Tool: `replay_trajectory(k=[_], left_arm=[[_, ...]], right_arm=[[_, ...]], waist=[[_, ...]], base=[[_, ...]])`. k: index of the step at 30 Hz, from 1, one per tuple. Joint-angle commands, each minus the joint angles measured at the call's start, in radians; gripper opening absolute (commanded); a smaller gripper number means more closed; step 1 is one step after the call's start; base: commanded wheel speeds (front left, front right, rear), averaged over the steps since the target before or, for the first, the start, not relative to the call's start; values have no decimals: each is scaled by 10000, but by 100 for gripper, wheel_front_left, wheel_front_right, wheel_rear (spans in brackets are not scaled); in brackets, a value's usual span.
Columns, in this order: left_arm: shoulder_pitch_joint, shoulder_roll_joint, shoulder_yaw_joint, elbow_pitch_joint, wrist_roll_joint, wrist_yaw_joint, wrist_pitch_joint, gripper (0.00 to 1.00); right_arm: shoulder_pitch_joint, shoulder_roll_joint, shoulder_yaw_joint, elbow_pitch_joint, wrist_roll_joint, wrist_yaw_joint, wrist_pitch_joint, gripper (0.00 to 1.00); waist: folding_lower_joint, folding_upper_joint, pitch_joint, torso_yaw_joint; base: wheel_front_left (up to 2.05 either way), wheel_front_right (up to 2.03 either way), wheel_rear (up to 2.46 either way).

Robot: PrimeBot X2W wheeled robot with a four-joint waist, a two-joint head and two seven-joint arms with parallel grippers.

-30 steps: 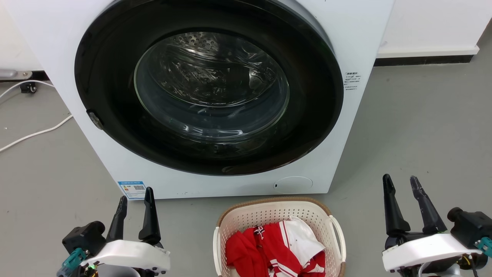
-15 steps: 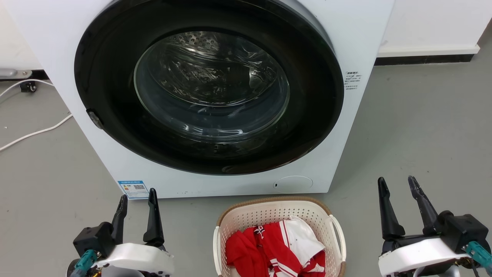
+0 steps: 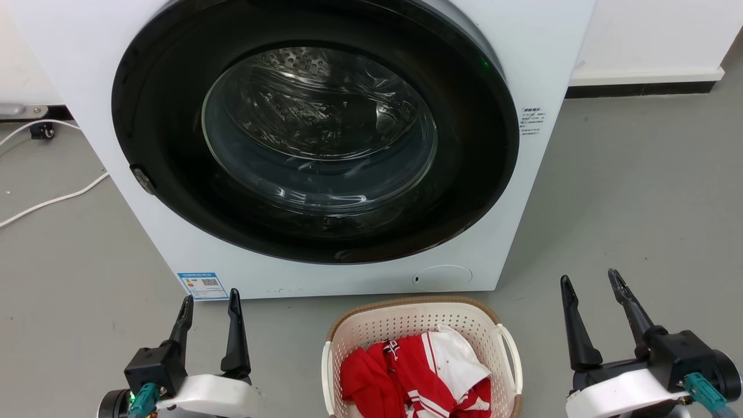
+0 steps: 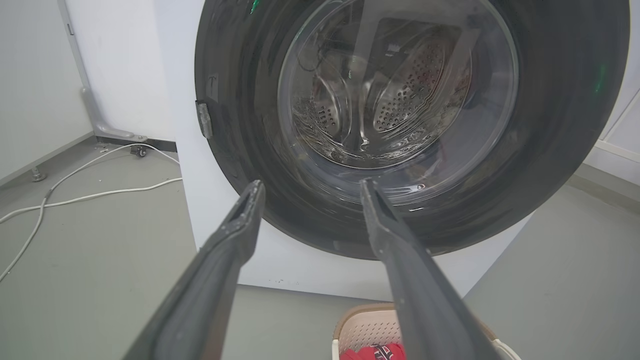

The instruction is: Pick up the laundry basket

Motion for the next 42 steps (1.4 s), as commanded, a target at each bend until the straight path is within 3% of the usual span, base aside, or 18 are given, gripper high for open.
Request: replay_trajectory(k=[1,18,42], left_arm=[[47,30,-9,-36,183,36,-83,100],[194,34,-107,-137,1333,193,-390,100],[87,31,-36,-5,975,67,-373,100]], right_arm=[[56,-40,-6,-24,-211,-3,-87,100],[160,-44,-61,-76,-1294,-5,-391,100],[-58,-42,-117,40,-551,-3,-372,100]], waist=[[0,0,2,2],[0,0,12,49],[0,0,223,-27]], base=[[0,0,0],[0,0,0],[0,0,0]])
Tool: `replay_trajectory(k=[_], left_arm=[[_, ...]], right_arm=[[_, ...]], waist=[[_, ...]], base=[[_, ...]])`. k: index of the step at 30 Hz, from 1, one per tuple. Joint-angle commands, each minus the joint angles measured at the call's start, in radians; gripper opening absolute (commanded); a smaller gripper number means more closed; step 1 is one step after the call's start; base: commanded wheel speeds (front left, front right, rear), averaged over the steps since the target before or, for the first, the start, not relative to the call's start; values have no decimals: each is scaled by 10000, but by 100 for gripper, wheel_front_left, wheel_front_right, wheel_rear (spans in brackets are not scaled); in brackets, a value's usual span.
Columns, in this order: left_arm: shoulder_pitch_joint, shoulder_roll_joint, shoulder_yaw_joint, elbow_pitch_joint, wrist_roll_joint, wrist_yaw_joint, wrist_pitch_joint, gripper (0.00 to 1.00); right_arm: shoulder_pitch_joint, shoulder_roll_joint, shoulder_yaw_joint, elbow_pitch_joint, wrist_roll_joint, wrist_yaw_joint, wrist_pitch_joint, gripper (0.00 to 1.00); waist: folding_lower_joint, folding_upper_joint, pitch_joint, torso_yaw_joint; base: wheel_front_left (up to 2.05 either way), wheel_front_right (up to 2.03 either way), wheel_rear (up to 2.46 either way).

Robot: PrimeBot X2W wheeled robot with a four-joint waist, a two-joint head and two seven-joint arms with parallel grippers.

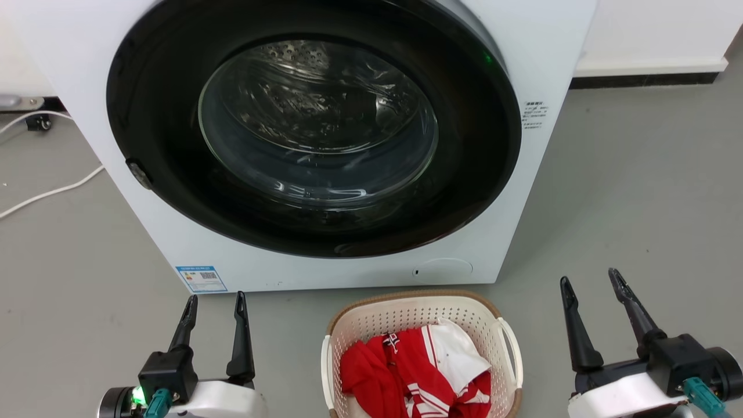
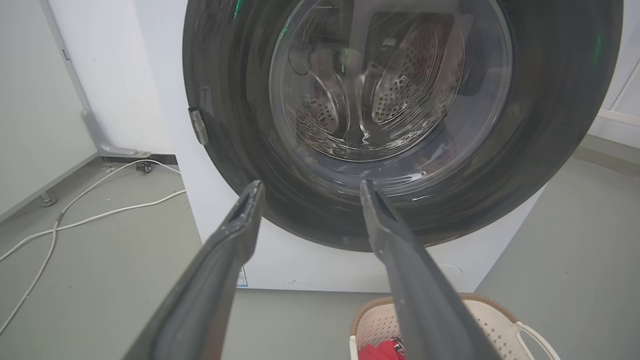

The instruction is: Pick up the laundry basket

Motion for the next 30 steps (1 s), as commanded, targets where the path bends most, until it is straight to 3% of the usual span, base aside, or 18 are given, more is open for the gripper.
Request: replay_trajectory(k=[1,9,16,30], left_arm=[[-113,25,1,65,25,7,-28,100],[-1056,23,-41,1022,-109,-254,-26,100],[-2354,20,-198,2752,-309,-657,-26,100],[-4987,23,-749,6251,-68,-1157,-28,100]], right_arm=[[-167,-37,0,-2,49,-3,-25,100],[-1036,-32,-250,894,-155,-3,-22,100],[-2190,-29,-180,2129,-477,-5,-23,100],[-4704,-46,89,5673,-1280,-5,-23,100]], waist=[[0,0,129,-35],[0,0,1024,-255],[0,0,2200,-419],[0,0,4760,-727]], base=[[0,0,0],[0,0,0],[0,0,0],[0,0,0]])
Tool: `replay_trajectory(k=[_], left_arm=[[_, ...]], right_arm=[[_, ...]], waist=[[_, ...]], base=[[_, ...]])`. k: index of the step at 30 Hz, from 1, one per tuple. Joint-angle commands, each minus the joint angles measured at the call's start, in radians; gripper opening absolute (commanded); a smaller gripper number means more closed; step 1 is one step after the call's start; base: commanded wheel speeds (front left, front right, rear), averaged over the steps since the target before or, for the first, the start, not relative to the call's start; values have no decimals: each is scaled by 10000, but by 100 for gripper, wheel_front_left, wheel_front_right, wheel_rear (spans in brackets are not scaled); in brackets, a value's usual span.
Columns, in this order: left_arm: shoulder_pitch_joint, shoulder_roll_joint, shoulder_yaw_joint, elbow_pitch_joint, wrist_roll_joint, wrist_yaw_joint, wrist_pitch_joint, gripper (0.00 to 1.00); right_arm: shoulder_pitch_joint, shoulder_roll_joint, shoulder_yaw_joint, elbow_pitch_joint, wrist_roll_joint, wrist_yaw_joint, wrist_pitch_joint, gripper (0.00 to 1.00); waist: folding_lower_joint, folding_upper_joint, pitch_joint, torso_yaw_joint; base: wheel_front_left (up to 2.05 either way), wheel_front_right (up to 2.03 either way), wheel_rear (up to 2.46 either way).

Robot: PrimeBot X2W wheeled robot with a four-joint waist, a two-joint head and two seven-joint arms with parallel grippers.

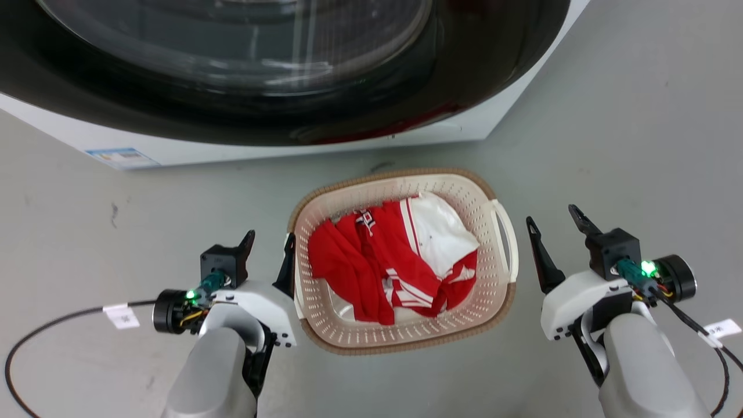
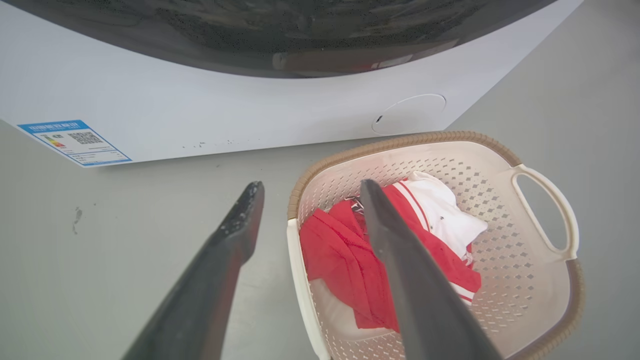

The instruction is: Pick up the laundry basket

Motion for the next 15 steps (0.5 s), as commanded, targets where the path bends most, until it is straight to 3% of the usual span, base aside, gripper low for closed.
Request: replay_trajectory(k=[1,8,15], left_arm=[[-390,21,-36,285,62,-52,-28,100],[-1536,43,-180,1889,152,-162,-28,100],[-2230,38,-322,2576,132,-210,-28,100]], right_arm=[[-423,-42,50,378,-71,-7,-19,100],[-1595,-181,541,2043,57,-7,-19,100],[-2280,-193,807,2918,195,-7,-19,100]], waist=[[-2,0,722,-104],[-2,0,1937,-72],[-2,0,2706,-9]], base=[[0,0,0],[0,0,0],[0,0,0]])
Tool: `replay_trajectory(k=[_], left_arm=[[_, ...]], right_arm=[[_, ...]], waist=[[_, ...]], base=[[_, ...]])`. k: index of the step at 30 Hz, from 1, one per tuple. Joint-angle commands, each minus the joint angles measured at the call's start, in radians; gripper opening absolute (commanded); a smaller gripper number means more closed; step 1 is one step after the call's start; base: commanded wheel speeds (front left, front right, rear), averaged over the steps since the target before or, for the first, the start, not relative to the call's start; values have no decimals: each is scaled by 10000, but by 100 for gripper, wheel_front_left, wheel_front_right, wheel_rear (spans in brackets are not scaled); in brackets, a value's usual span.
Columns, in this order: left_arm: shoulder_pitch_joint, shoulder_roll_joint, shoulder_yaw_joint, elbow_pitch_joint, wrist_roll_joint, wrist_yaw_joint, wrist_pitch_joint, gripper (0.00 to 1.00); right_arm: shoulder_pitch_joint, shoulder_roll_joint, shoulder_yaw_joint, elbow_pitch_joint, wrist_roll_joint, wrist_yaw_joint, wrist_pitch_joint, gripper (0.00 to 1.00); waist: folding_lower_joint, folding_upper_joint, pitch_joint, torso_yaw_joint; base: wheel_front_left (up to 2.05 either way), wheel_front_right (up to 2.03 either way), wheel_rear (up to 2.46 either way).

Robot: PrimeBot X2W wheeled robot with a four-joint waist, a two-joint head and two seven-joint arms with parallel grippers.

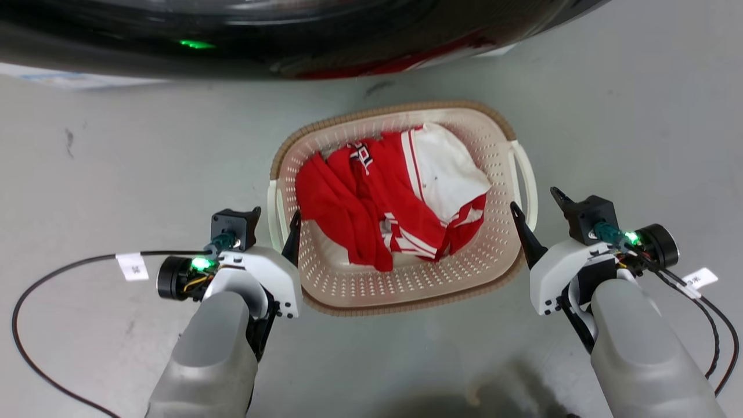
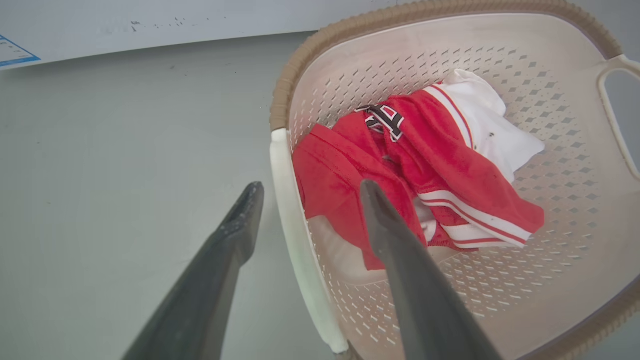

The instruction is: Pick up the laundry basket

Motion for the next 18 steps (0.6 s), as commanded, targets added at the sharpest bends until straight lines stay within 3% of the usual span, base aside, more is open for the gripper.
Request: replay_trajectory(k=[1,18], left_arm=[[-267,22,-55,93,7,-31,-26,100],[-853,8,-400,326,80,-28,-26,100]], right_arm=[[-318,-30,34,290,71,-7,-18,100],[-1271,82,-43,1519,-18,-7,-18,100]], waist=[[-1,1,367,54],[-1,1,1330,196]], base=[[0,0,0],[0,0,0]])
